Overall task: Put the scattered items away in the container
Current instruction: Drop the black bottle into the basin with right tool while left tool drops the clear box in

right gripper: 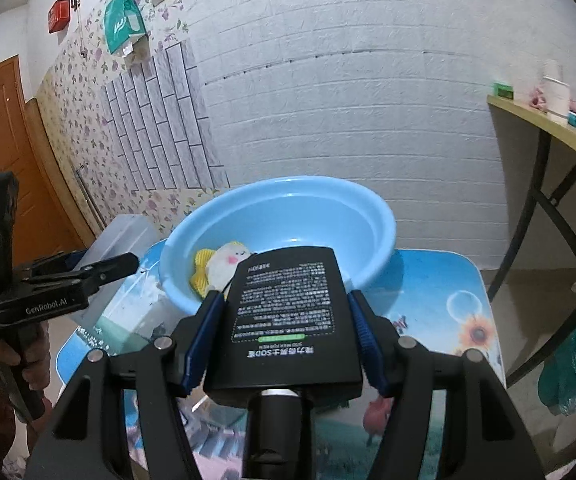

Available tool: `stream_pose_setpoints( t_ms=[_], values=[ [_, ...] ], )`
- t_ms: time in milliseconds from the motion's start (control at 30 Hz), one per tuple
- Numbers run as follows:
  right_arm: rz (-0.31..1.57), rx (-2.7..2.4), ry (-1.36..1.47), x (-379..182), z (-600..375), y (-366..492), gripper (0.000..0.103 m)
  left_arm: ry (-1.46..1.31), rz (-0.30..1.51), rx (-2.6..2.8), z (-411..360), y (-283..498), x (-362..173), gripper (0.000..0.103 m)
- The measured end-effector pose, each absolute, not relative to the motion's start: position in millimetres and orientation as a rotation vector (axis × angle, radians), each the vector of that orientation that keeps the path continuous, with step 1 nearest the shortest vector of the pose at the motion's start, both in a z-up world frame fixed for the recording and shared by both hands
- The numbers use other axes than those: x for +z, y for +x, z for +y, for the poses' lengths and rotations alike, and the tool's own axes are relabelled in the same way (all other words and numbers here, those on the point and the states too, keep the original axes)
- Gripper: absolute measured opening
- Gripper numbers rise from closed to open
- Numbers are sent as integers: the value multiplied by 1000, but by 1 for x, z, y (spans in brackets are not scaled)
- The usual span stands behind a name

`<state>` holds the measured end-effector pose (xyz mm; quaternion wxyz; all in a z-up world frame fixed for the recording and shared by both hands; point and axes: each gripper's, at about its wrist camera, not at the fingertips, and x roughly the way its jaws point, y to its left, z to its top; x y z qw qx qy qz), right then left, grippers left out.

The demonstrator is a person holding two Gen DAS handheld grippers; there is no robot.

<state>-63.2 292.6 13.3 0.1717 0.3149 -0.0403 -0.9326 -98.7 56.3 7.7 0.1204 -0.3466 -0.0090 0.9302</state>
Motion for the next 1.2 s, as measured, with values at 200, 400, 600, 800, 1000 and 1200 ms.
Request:
stream_pose_setpoints(
  t_ms=[200,400,600,800,1000,1200],
  values=[
    [-99,-2619,928,6,285,-90,62,-1018,34,2667,87,-121,4,61],
    [-90,-2588,992,-6,280,-116,62,-1047,113,2605,109,-139,-4,62],
    [-51,-2563,1004,-13,273,-131,62,-1069,101,2618,105,-146,-8,65],
    [-109,-2527,1006,-14,278,-135,63,-1048,84,2623,100,-144,-6,73],
    [-147,-2546,984,-9,286,-124,63,-1000,101,2633,98,-129,2,78],
    [-160,-2570,962,-2,297,-108,63,-984,82,2653,89,-113,7,78]
  ],
)
